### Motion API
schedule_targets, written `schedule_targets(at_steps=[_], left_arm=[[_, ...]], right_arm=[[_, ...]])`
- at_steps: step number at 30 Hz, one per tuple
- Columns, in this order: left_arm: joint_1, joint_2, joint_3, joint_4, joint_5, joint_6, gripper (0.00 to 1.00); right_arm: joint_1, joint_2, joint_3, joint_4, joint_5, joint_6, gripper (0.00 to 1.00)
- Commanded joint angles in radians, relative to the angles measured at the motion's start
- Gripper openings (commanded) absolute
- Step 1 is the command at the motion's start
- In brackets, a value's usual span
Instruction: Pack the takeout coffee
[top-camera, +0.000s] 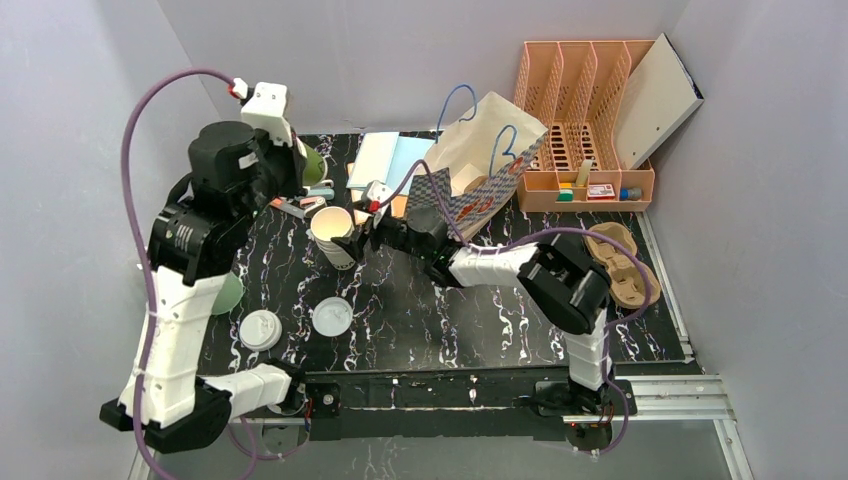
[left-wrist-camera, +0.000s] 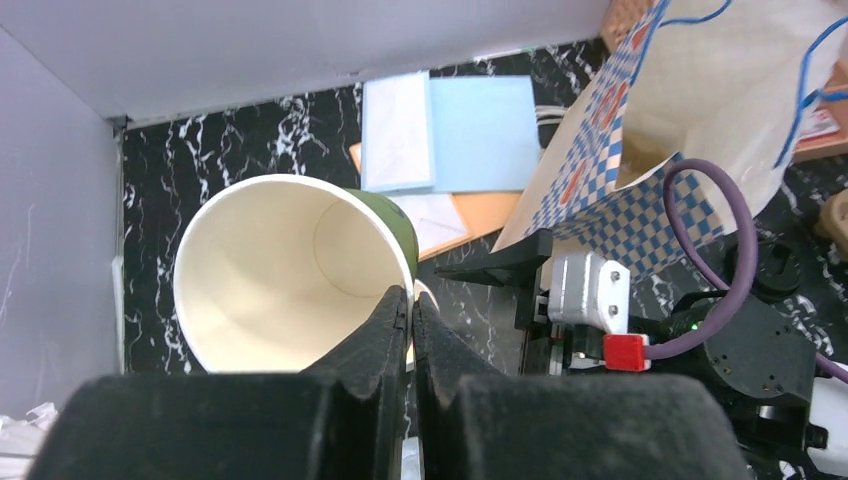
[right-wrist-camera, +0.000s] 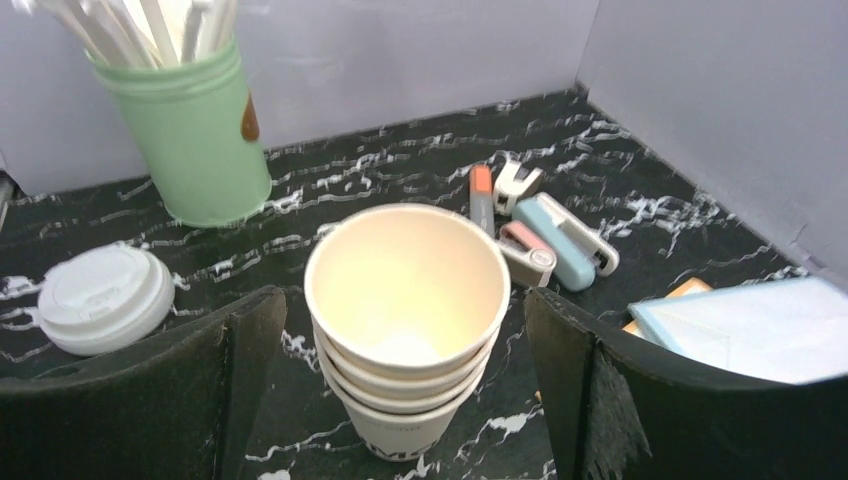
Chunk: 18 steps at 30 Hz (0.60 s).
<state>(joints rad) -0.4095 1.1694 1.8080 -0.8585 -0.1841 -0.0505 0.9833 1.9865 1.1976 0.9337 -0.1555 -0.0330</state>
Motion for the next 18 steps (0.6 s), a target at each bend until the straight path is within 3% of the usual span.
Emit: schedule_targets(at_steps=[1,8,18], left_arm=[[-0.005,-0.051,-0.042,0.082,0.043,-0.024,0.00],[-0.005,-0.051,-0.074,0.119,0.170,-0.062,0.00],[-0.005,-0.043,-0.192,0.117,0.432,-0.144,0.00]], right_arm=[[0.003,-0.132,-0.003,-0.037,0.027,-0.023,0.98],[0.002,-0.301,-0.033,-0.206,0.116,0.010,0.98],[0.003,-0.623,-0.021,-0.666,0.386,0.148,0.98]])
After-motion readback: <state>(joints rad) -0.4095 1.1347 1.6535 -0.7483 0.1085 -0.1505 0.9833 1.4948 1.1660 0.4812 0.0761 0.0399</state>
